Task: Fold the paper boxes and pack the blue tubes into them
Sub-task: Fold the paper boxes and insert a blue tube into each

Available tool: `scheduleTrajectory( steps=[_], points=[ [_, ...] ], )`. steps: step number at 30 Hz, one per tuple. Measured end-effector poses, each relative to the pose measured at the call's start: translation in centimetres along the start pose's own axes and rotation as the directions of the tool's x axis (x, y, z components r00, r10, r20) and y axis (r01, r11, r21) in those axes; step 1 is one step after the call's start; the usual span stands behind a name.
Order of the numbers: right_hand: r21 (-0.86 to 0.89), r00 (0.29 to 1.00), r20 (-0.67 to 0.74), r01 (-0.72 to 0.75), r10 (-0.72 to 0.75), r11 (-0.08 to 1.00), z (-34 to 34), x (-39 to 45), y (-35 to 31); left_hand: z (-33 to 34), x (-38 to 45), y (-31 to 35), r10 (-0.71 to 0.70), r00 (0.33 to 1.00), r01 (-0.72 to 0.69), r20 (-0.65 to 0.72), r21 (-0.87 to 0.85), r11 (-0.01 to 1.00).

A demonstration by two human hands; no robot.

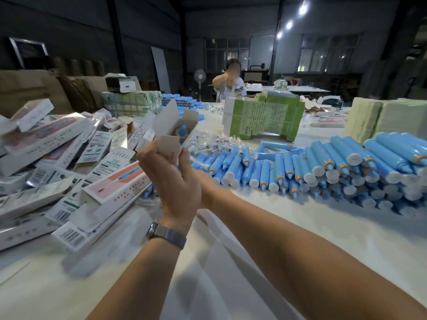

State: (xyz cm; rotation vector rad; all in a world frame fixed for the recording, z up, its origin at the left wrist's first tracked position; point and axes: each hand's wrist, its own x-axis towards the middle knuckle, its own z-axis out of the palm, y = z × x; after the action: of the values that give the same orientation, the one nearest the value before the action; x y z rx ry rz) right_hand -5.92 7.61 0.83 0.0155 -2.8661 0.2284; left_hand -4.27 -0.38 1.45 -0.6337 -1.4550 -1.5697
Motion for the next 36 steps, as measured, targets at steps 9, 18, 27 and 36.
scheduleTrajectory(
  steps=[9,18,27,36],
  points=[
    [0.408,0.81,-0.536,0.001,0.239,0.913,-8.6,-9.3,5.8,1.3,-3.0,0.7,0.128,0.955,-0.092,0.268,-0.142,0.986],
    [0.451,0.589,-0.805,0.531,0.069,0.718,-13.9,-16.3,4.3,3.4,-6.8,4.3,-0.044,0.899,0.131,0.437,-0.17,0.977],
    [-0.201,0.568,-0.782,0.162,-0.258,0.966,-12.4,-16.7,8.2,4.9,-8.7,5.8,-0.01,0.829,0.171,0.559,-0.237,0.956],
    [0.124,0.787,-0.603,0.256,-0.132,0.959,-12.0,-17.2,8.5,3.9,-7.6,5.9,-0.043,0.739,0.354,0.673,-0.333,0.874]
  ],
)
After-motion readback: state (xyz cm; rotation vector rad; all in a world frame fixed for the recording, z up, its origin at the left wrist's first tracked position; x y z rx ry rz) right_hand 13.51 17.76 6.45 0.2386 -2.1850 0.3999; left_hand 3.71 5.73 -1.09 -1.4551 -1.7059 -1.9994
